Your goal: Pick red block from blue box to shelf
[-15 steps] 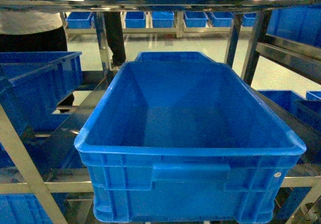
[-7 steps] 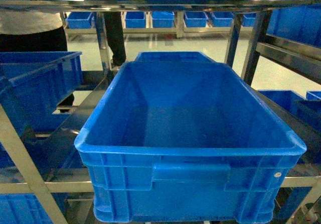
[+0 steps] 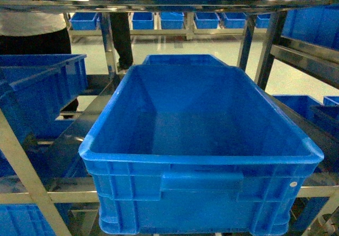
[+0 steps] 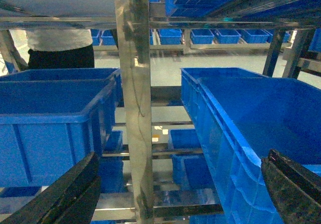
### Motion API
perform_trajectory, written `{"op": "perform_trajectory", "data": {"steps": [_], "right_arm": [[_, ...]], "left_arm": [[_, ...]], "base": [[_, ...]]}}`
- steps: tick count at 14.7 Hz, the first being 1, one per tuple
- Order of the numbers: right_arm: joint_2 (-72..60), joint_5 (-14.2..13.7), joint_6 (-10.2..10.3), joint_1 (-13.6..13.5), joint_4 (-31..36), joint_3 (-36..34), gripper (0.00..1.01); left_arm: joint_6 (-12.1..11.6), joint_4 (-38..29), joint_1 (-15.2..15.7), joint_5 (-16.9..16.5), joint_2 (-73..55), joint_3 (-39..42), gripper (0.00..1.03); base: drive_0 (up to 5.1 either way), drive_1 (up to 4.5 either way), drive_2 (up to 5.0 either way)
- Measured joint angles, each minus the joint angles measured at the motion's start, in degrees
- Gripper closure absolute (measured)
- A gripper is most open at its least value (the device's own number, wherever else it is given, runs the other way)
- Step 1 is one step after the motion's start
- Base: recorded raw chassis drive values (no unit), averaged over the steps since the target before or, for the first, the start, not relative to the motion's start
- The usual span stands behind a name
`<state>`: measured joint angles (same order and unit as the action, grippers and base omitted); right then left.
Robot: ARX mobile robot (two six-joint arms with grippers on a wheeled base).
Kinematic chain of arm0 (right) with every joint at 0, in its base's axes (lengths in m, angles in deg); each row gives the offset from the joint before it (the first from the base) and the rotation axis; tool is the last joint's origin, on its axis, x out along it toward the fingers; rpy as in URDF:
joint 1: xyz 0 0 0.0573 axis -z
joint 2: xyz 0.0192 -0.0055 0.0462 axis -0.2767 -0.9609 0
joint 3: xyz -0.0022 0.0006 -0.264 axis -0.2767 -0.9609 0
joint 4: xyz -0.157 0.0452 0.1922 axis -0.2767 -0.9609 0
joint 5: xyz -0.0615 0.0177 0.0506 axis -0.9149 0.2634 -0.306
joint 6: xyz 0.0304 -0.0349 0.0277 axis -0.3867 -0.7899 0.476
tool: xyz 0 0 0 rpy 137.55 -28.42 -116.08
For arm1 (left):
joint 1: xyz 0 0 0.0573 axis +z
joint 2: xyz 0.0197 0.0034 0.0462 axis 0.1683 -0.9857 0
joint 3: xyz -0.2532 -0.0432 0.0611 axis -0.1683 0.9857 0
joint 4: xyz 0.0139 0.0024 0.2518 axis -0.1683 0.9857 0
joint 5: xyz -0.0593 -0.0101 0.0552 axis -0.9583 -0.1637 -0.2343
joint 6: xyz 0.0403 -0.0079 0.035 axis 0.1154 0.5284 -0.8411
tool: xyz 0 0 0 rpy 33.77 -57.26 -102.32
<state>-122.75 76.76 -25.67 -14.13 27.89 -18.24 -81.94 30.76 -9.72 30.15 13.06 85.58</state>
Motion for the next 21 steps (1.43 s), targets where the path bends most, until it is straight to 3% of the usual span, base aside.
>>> {"op": "perform_trajectory", "data": {"steps": [21], "right_arm": [[0.0,0.0,0.0,0.0,0.0,0.0,0.72]], "left_arm": [[0.0,0.0,0.0,0.0,0.0,0.0,0.05]], "base": [[0.0,0.00,0.0]]}}
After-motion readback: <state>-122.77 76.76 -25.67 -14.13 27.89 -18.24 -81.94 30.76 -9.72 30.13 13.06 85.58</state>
